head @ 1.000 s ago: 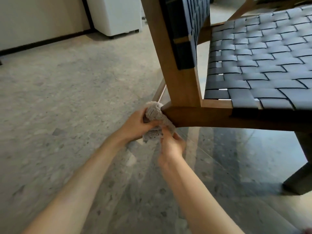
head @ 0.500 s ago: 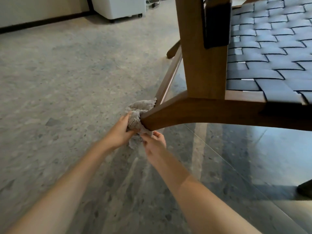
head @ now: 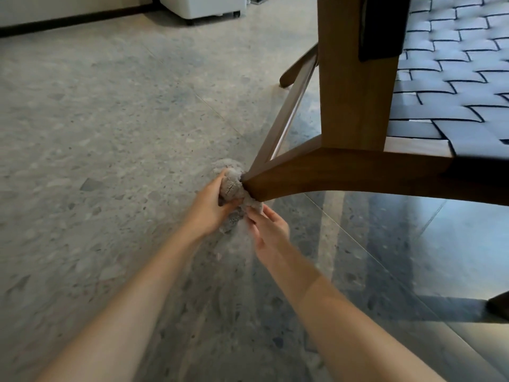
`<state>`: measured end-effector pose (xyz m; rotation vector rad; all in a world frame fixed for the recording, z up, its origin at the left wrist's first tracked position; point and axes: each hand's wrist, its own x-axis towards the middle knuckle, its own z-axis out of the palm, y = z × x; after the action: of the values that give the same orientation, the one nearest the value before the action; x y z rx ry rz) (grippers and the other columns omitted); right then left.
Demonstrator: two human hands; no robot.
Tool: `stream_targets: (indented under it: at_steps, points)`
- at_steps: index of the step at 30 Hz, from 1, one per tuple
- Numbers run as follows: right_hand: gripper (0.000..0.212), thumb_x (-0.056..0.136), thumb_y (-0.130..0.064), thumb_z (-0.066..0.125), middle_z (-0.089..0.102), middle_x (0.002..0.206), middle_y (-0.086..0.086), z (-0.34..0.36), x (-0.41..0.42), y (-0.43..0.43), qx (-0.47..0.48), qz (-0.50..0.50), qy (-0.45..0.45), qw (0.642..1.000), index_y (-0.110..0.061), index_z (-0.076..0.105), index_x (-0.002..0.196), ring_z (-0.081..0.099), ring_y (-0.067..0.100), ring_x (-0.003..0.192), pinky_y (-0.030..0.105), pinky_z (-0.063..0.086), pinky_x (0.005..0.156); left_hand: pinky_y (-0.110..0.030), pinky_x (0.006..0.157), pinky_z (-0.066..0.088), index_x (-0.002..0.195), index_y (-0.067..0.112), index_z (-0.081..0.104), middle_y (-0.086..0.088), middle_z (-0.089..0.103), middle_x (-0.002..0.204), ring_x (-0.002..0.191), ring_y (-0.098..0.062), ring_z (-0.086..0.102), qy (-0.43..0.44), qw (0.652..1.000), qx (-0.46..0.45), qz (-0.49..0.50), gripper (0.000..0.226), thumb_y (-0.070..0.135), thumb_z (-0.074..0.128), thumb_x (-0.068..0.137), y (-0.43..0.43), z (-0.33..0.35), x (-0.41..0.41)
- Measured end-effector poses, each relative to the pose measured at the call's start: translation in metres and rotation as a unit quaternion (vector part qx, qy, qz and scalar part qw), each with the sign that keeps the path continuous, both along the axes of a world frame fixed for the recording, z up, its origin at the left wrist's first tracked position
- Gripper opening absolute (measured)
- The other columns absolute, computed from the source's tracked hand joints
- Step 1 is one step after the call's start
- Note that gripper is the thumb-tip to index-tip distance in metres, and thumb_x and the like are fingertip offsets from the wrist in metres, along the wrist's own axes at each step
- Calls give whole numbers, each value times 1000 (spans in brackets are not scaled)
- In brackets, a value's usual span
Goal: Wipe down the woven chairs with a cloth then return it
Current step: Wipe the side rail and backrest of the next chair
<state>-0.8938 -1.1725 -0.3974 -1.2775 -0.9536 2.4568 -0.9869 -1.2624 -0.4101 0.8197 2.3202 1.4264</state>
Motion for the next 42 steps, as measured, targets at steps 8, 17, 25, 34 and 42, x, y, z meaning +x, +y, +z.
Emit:
stream_targets:
  at_steps: [8, 17, 25, 34, 42]
  points:
    - [27, 82, -1, 71, 72, 99, 9, 51, 50, 30, 42, -100, 47, 993, -1, 67, 109, 69, 13, 85, 20, 57, 77, -7, 98, 37, 140, 19, 44, 10, 55, 127, 114, 10, 43, 135, 984, 105, 44, 66, 14, 73, 81, 42, 64, 55]
    - [17, 79, -16, 78, 72, 87, 5, 113, 89, 51, 224, -110, -11, 968, -8, 69, 92, 71, 11, 76, 16, 56, 63, -14, 96, 36, 127, 15, 52, 0, 55, 120, 111, -8, 49, 134, 963, 165, 166, 55, 32, 74, 79, 82, 108, 105]
    - [11, 75, -23, 81, 74, 73, -2, 154, 135, 93, 440, 69, -65, 893, -24, 70, 74, 72, 9, 73, 24, 58, 67, -26, 102, 19, 139, 13, 33, -17, 34, 132, 117, -21, 31, 236, 942, 139, 196, 72, 31, 72, 81, 96, 98, 145]
    - [11, 82, -8, 74, 74, 81, 4, 167, 204, 150, 424, 43, -23, 905, -7, 72, 92, 71, 9, 75, 16, 55, 62, -48, 115, -16, 150, 23, -10, -11, 6, 157, 146, -29, -7, 426, 899, -27, 97, 88, 35, 57, 94, 149, 101, 171]
    - [18, 81, -17, 74, 74, 87, -5, 173, 262, 191, 545, 49, 9, 837, -20, 73, 98, 71, 7, 82, 26, 59, 75, -54, 115, -9, 149, 13, 11, -18, 17, 154, 145, -32, 5, 471, 880, -28, 56, 76, 49, 47, 92, 184, 125, 201]
